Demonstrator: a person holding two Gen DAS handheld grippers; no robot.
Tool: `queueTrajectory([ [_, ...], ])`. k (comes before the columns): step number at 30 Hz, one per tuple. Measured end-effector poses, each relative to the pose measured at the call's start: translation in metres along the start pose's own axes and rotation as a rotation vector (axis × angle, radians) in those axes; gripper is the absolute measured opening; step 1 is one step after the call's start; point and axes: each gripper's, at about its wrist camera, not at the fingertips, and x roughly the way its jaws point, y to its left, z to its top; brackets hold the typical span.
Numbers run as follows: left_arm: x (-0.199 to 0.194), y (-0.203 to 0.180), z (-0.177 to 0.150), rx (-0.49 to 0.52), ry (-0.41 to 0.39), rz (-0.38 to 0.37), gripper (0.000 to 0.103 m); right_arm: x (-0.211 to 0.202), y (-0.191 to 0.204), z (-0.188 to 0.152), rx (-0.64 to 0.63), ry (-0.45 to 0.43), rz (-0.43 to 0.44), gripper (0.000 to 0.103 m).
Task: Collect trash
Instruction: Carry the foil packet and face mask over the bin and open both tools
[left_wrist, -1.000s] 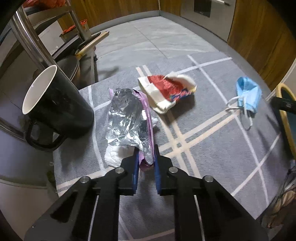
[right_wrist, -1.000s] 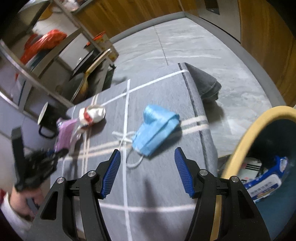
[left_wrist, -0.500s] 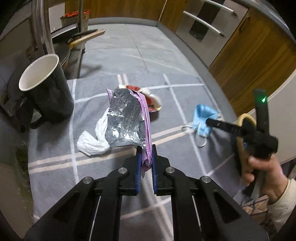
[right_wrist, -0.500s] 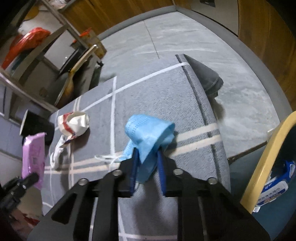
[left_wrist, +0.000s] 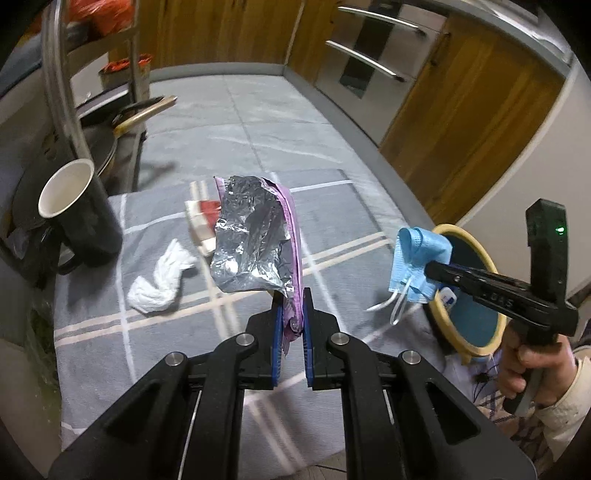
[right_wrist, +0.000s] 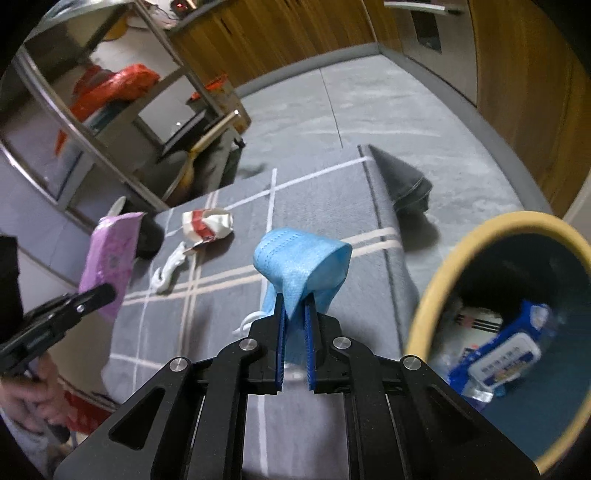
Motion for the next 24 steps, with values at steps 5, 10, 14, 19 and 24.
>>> queueTrajectory([
  [5, -0.011, -0.036, -0.005, 0.049, -0.027, -0.029, 0.008, -0.038, -0.004, -0.014, -0.029, -0.048, -0.012, 0.010],
  [10, -0.016, -0.065, -0.011, 0.085, -0.040, -0.056, 0.008, -0.070, -0.016, -0.031, -0.038, -0.090, -0.027, 0.010],
  [14, -0.015, -0.089, -0.018, 0.118, -0.044, -0.082, 0.008, -0.086, -0.028, -0.042, -0.041, -0.122, -0.050, 0.010],
  [19, -0.010, -0.112, -0.021, 0.153, -0.039, -0.114, 0.008, -0.098, -0.042, -0.050, -0.035, -0.153, -0.077, 0.010],
  [24, 0.000, -0.138, -0.018, 0.191, -0.025, -0.146, 0.008, -0.106, -0.055, -0.056, -0.036, -0.170, -0.111, 0.010],
])
